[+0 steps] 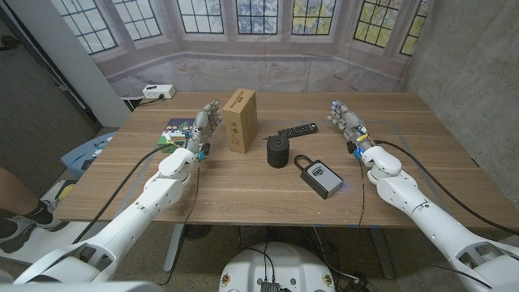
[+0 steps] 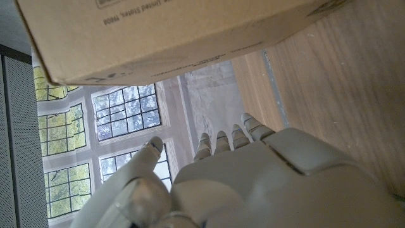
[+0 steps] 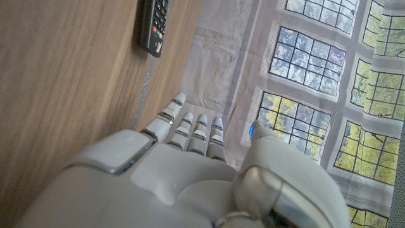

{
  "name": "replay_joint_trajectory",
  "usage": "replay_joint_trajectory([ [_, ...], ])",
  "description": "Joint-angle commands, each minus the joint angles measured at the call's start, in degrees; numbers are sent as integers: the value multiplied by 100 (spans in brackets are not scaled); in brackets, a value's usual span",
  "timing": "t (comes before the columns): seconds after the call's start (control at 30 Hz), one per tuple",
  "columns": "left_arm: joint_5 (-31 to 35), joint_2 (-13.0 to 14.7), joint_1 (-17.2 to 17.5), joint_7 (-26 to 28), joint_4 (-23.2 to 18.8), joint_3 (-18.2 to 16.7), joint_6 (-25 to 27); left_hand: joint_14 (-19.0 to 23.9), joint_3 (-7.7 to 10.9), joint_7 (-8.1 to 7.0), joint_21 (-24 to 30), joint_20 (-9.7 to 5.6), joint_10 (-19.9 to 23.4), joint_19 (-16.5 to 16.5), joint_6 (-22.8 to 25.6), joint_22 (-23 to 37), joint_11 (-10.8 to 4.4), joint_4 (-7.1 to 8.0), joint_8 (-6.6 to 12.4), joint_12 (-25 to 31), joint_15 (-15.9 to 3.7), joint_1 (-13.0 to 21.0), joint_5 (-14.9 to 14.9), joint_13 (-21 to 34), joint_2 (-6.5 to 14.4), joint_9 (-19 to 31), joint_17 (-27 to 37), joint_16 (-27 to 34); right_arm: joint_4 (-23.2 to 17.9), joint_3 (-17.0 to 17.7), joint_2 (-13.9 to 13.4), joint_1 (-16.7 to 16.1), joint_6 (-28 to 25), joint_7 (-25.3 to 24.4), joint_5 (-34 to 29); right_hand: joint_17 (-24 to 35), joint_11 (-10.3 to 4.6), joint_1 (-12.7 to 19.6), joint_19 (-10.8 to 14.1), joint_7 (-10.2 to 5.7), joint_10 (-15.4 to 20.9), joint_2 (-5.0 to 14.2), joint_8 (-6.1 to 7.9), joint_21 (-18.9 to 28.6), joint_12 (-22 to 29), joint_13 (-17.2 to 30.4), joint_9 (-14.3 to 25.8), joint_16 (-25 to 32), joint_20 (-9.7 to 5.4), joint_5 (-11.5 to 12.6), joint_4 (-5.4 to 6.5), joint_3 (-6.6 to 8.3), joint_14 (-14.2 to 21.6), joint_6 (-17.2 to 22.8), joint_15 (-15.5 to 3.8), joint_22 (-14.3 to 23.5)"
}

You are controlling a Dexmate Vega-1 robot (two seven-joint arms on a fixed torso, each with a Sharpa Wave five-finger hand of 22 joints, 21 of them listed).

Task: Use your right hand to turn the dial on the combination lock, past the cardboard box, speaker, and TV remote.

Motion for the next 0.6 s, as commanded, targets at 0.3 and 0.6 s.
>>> replay_joint_trajectory([
  [0.3,74,135,78,79,-291,51,218,-37,67,-43,27,10,-34,63,-15,22,16,-35,12,31,15,37,31,10,63,16,15,15,-87,-16,-81,-63,105,100,-50,22,17,57,59,6,56,17,39,41,31,16,20,43,-505,19,-15,44,54,52,-364,8],
  [0.6,68,150,17,-54,-183,65,181,-34,83,-48,22,10,-36,65,-19,23,5,-59,6,25,11,55,28,11,65,17,15,7,-568,-98,-338,-193,-106,-147,-364,11,15,87,59,5,59,16,37,41,30,16,19,46,-508,15,-60,68,51,53,-359,8],
])
